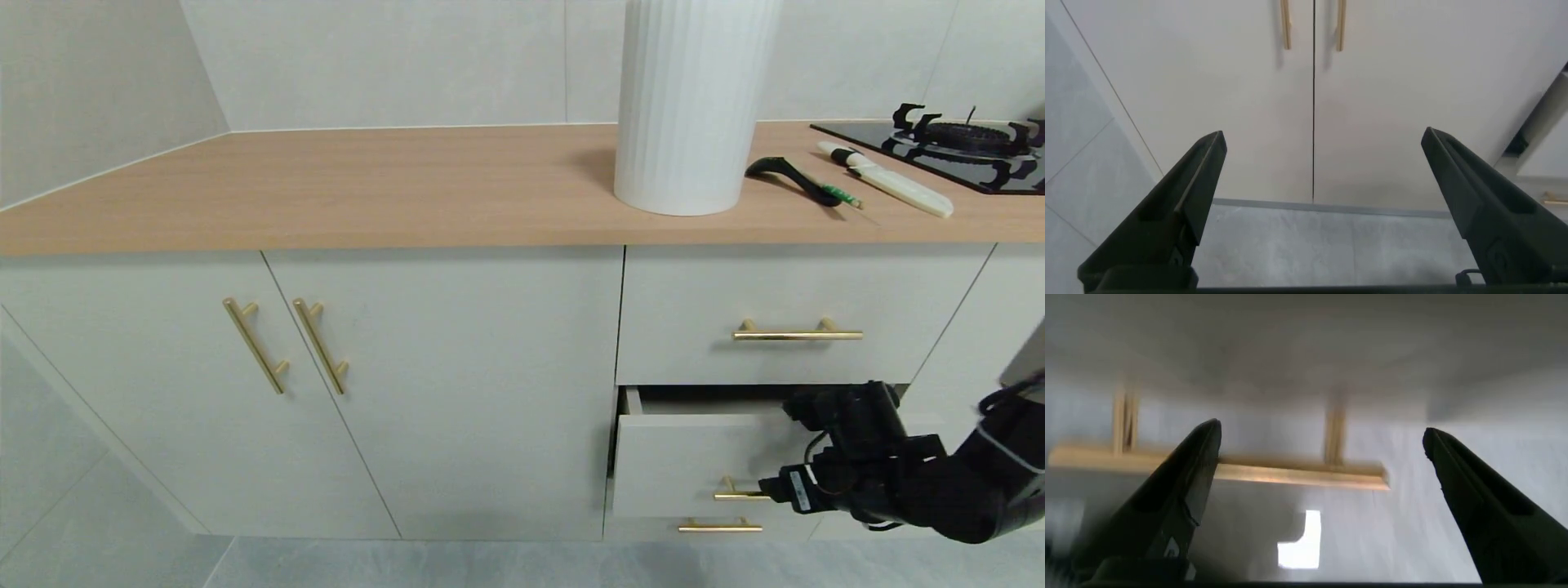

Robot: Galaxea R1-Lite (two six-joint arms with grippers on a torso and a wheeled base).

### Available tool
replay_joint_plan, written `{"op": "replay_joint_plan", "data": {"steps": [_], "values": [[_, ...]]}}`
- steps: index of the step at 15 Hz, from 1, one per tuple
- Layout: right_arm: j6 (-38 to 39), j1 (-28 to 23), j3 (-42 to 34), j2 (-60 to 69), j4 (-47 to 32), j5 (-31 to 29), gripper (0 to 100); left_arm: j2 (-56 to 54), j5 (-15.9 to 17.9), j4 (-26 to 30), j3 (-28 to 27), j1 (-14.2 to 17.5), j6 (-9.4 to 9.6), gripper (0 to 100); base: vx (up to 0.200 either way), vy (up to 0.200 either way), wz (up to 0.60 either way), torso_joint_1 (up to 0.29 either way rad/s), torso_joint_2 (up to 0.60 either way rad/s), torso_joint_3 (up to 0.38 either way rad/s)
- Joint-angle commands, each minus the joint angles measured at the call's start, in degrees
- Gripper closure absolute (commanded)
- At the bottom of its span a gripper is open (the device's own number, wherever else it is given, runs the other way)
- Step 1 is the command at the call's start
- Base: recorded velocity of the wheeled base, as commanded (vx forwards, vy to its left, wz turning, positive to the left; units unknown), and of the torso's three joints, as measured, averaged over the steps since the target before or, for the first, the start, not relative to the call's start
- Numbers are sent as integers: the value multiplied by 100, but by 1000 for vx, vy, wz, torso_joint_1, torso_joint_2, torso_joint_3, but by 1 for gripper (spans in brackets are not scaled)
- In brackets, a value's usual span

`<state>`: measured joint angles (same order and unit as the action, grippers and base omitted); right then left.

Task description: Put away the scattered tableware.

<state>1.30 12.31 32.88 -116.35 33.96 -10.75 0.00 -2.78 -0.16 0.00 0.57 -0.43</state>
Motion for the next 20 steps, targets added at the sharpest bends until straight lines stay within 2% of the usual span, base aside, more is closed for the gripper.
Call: {"op": "replay_joint_plan", "data": {"steps": [1, 3, 5, 7, 9, 13, 20], "values": [[19, 316, 632, 2890, -2544, 521, 0, 0, -3, -2, 0, 4, -1, 0, 0, 0, 0, 0, 0, 0], [72, 360, 746, 3224, -2711, 530, 0, 0, -3, -2, 0, 4, -1, 0, 0, 0, 0, 0, 0, 0], [133, 360, 729, 2942, -2465, 513, 0, 0, -3, -2, 0, 4, -1, 0, 0, 0, 0, 0, 0, 0], [133, 360, 641, 2556, -2060, 469, 0, 0, -3, -2, 0, 4, -1, 0, 0, 0, 0, 0, 0, 0], [142, 360, 430, 1633, -1111, 100, 0, 0, -3, -2, 0, 4, -1, 0, 0, 0, 0, 0, 0, 0], [441, 377, 395, 692, -144, -331, 0, 0, -3, -2, 0, 4, -1, 0, 0, 0, 0, 0, 0, 0], [406, 377, 228, 982, -197, -296, 0, 0, -3, -2, 0, 4, -1, 0, 0, 0, 0, 0, 0, 0]]}}
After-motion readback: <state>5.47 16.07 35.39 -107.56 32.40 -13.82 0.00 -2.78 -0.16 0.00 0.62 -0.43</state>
